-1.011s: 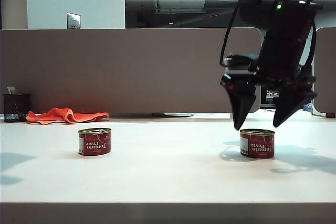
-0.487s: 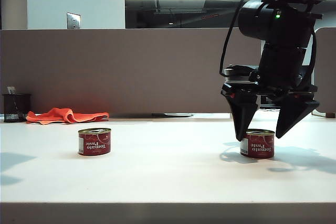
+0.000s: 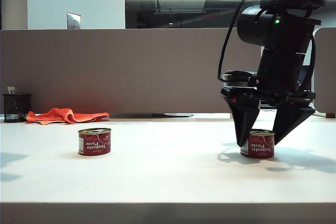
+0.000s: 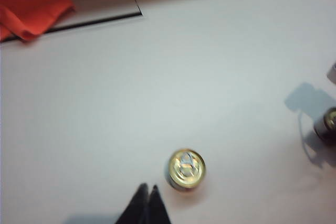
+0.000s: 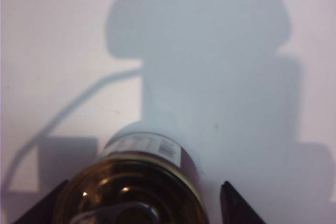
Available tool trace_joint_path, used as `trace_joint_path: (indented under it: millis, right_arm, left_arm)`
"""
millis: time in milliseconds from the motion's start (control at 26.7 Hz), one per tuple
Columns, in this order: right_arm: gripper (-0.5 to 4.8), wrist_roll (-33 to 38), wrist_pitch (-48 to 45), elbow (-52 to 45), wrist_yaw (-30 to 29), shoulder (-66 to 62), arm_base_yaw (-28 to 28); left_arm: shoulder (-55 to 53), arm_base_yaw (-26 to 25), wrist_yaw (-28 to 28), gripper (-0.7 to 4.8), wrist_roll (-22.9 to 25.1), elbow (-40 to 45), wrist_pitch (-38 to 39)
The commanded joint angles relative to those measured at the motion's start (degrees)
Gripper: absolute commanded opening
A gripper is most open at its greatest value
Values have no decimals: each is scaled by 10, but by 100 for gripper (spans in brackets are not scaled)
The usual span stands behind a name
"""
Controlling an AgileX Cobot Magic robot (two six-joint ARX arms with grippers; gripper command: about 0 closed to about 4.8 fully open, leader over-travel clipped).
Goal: Stack a can of tomatoes on the right onto the can of tomatoes on the left.
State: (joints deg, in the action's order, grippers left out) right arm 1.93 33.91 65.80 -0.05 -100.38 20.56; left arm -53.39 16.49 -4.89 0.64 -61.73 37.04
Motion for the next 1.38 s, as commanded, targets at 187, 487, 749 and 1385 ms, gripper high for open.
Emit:
trace_joint_path:
  millis: [187, 487, 749, 1385]
  right_arm:
    - [303, 1, -7, 2, 1, 2, 1]
    - [280, 0, -6, 12, 1, 3, 1]
    - [281, 0, 49, 127, -3, 3, 28]
    - [282, -57, 83, 437, 38, -160, 229]
  left_arm:
    - [2, 0, 22, -5, 5, -10, -19]
    - [2, 0, 28, -5, 24, -10, -22]
    - [2, 0, 27, -5, 24, -10, -28]
    - [1, 0, 27, -5, 24, -10, -23]
